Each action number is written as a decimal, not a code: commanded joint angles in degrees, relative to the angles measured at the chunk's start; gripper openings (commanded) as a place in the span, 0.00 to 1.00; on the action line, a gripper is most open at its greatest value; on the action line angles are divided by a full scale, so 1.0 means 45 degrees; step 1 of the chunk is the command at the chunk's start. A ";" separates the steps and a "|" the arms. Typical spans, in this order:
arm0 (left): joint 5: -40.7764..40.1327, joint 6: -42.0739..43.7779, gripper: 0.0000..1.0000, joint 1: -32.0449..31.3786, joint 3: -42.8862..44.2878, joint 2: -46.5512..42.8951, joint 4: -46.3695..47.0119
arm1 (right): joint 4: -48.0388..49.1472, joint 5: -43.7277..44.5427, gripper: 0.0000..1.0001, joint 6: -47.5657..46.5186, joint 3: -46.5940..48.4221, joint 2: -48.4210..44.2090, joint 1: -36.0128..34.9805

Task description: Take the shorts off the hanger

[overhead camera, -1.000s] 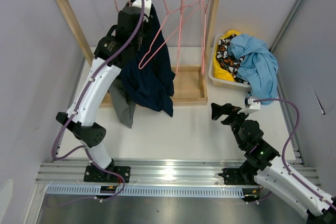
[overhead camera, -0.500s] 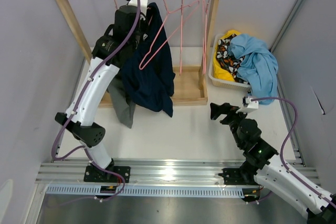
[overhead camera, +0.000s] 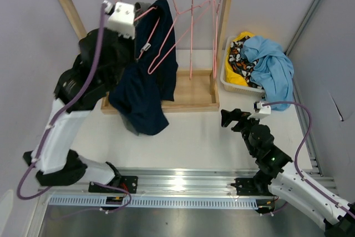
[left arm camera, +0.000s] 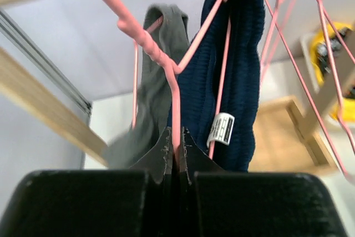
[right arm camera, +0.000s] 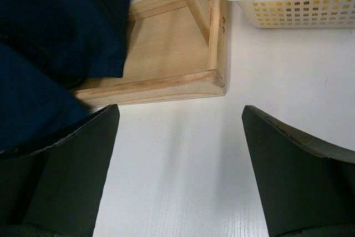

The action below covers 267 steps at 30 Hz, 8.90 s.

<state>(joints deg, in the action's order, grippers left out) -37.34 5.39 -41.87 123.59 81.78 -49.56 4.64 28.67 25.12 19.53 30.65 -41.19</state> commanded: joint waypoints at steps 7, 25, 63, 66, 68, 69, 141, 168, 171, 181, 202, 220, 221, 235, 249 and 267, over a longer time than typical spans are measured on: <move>-0.0064 -0.2953 0.00 -0.1945 -0.7869 -0.6019 -0.1504 | 0.0391 -0.2877 0.99 -0.1945 0.1265 -0.0581 -0.0085; 1.0347 -0.3874 0.00 -0.2024 -0.8836 -0.8467 -0.1310 | 0.3831 -0.9868 1.00 -0.0992 0.2691 0.1859 -0.0845; 1.1561 -0.4400 0.00 -0.2024 -0.7522 -0.8758 -0.2716 | 0.4772 -0.3438 0.00 -0.1815 0.3371 0.1198 0.1355; 1.1521 -0.4537 0.00 -0.2024 -0.7990 -0.9090 -0.2873 | 0.3911 -0.4298 0.00 -0.0879 0.3745 0.0982 0.3640; 1.1482 -0.4635 0.00 -0.2024 -0.8011 -0.9188 -0.2971 | 0.3521 -0.4552 0.00 -0.0042 0.3902 0.1000 0.5178; 1.1443 -0.4673 0.00 -0.2024 -0.8050 -0.9324 -0.2990 | 0.3441 -0.4921 0.00 0.0254 0.3922 0.1020 0.5633; 0.5233 -0.5004 0.00 -0.2044 -1.2366 -1.0694 0.1116 | 0.2062 0.1974 0.00 -1.2009 1.2527 0.3626 -0.3588; 0.2732 -0.6335 0.00 -0.2025 -1.3791 -0.9426 0.0289 | 0.1092 -0.8771 0.00 -0.1935 2.2859 1.7236 1.0091; 0.2189 -0.6003 0.00 -0.2024 -1.3210 -0.8586 0.0779 | 0.3493 -0.8812 0.00 -0.1171 1.7316 1.6063 0.9741; 0.2419 -0.4266 0.00 0.0376 -0.9734 -0.4346 0.1208 | 0.3402 -0.5083 0.77 0.0862 0.7501 1.2098 0.7438; 0.2927 -0.2155 0.00 0.2233 -0.3525 -0.0422 0.2047 | 0.2992 -0.4399 0.76 0.0315 0.1403 0.4829 0.4487; 0.3220 -0.1763 0.00 0.2448 0.3686 0.4929 0.0915 | 0.2405 -0.3616 0.77 -0.0369 0.0348 0.2856 0.4056; 0.3278 -0.1802 0.00 0.2564 0.3785 0.5068 0.0993 | 0.2444 -0.3694 0.76 -0.0349 0.0309 0.2875 0.4056; 0.4487 -0.3110 0.17 0.3210 0.3261 0.6282 0.1169 | 0.1996 -0.4377 0.77 0.0081 0.0348 0.2446 0.3997; 0.4529 -0.3151 0.58 0.2234 -0.1274 0.0657 0.1542 | 0.2501 -0.4690 0.77 0.0119 0.0133 0.2972 0.3841; 0.4841 -0.1686 0.69 0.5182 -0.3090 -0.0754 0.3591 | 0.2133 -0.4241 0.76 0.0061 0.0074 0.2954 0.3177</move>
<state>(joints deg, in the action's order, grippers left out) -18.33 -3.95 -20.03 110.19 74.19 -35.27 13.74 8.23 25.28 19.88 45.36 -26.24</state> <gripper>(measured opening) 0.700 0.762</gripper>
